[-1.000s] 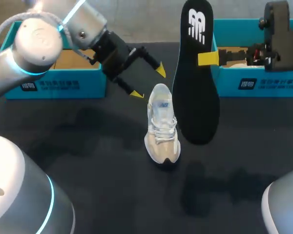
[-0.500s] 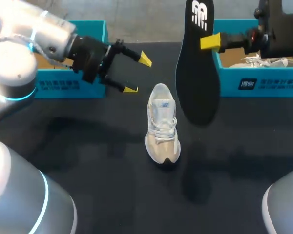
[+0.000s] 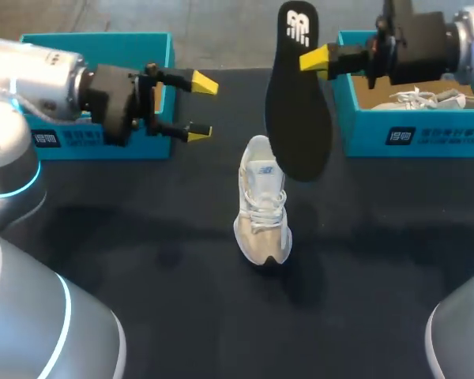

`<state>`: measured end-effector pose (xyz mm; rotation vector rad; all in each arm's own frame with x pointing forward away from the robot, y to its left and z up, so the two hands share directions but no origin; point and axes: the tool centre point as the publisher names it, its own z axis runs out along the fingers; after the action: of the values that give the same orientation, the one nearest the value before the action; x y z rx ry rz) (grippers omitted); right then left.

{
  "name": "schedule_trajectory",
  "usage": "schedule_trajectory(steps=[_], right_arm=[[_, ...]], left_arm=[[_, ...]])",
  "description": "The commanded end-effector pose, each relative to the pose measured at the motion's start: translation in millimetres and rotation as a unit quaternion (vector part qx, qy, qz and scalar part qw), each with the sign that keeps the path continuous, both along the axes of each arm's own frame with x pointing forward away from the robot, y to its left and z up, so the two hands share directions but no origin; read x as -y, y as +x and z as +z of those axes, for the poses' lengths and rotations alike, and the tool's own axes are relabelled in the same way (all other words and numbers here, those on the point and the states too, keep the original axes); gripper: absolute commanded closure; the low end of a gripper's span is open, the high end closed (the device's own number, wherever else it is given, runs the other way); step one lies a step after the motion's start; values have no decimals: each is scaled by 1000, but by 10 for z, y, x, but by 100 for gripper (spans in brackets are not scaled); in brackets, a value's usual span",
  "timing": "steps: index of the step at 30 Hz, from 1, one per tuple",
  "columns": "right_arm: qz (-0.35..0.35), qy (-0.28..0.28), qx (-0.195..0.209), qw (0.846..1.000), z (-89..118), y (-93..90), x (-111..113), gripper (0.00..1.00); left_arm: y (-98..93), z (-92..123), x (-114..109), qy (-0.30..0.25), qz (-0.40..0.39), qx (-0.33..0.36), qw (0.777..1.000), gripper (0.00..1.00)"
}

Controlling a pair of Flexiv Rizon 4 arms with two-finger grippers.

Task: Take the shoe out of the shoebox, open the shoe tongue, remove and reinsert the insole, then place the shoe into the shoebox

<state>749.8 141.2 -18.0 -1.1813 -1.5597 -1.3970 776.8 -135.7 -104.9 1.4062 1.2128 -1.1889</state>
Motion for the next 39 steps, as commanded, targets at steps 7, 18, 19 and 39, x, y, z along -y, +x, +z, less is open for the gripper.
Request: schedule_trajectory(steps=[7,18,19,39], right_arm=[[-8,-34,-59,998,-232,333,-188,100],[-63,-49,-138,987,-523,418,-503,100],[-67,-46,-141,987,-543,423,-537,100],[-95,-36,-163,981,-689,554,-947,100]], left_arm=[[-111,95,-113,-27,7,29,999,0],[-55,123,-85,-78,-4,49,996,0],[-54,127,-80,-81,-4,50,995,0],[-107,64,122,-112,-25,49,992,6]])
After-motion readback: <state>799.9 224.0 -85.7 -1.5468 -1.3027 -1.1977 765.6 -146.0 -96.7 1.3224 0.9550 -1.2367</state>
